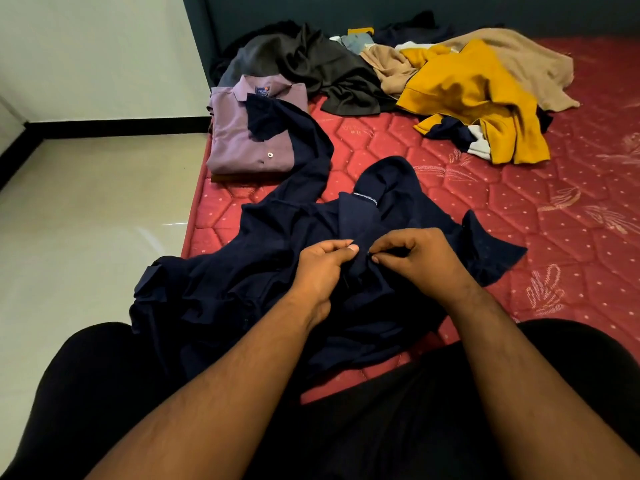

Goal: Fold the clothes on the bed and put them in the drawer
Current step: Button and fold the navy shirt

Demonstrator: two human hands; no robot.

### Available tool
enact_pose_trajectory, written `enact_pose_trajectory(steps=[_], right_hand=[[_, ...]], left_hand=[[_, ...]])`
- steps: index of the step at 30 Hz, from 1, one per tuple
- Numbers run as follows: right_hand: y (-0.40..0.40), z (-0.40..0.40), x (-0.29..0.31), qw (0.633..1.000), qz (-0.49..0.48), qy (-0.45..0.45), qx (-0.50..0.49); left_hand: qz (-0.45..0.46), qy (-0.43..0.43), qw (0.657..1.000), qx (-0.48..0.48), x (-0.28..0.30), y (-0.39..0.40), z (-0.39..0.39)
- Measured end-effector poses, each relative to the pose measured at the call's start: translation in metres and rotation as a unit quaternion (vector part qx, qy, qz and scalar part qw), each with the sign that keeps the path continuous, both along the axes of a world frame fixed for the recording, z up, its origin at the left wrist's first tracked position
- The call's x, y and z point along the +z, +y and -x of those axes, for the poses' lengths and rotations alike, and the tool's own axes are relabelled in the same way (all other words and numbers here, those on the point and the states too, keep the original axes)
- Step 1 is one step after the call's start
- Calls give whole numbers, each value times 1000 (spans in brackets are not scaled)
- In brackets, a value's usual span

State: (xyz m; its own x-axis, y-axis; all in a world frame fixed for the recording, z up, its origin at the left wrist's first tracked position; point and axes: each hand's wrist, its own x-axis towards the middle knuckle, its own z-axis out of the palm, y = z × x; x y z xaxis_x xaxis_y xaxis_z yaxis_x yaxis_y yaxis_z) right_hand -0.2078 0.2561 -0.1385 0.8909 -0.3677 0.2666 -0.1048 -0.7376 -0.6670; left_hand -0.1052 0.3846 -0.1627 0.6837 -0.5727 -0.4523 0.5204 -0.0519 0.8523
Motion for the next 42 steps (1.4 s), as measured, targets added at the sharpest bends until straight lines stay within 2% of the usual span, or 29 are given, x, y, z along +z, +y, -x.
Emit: enact_pose_trajectory(steps=[4, 9, 15, 19, 22, 25, 28, 31, 34, 37, 40, 42], right_hand=[[-5, 1, 2, 999, 21, -22, 9], [-5, 4, 2, 1000, 22, -17, -14], [-4, 7, 4, 995, -59, -52, -57], [-1, 5, 8, 984, -151, -74, -62], [-1, 5, 11, 976, -182, -97, -68], [0, 4, 11, 984, -133, -94, -78], [-1, 6, 10, 988, -96, -87, -80], [-6, 8, 6, 993, -93, -51, -54], [-8, 6, 0, 998, -34, -54, -28], [-10, 6, -2, 997, 1, -55, -45], [-9, 4, -5, 994, 76, -16, -77], [-6, 3, -8, 986, 132, 10, -97]], left_hand=[[11, -18, 998, -53, 14, -1, 0], [3, -40, 998, -53, 19, -2, 1], [-4, -16, 998, -63, 23, -4, 0], [-1, -30, 994, -102, 29, -5, 0], [20, -57, 994, -85, 30, -6, 3], [33, -153, 987, -46, 27, -10, 9], [23, -261, 964, -46, 24, -10, 13], [-9, -387, 919, -77, 19, -6, 12], [-28, -475, 874, -101, 15, -4, 8], [-18, -486, 869, -87, 12, -1, 7], [-21, -435, 898, -60, 8, 0, 8], [-43, -379, 921, -74, 4, -1, 7]])
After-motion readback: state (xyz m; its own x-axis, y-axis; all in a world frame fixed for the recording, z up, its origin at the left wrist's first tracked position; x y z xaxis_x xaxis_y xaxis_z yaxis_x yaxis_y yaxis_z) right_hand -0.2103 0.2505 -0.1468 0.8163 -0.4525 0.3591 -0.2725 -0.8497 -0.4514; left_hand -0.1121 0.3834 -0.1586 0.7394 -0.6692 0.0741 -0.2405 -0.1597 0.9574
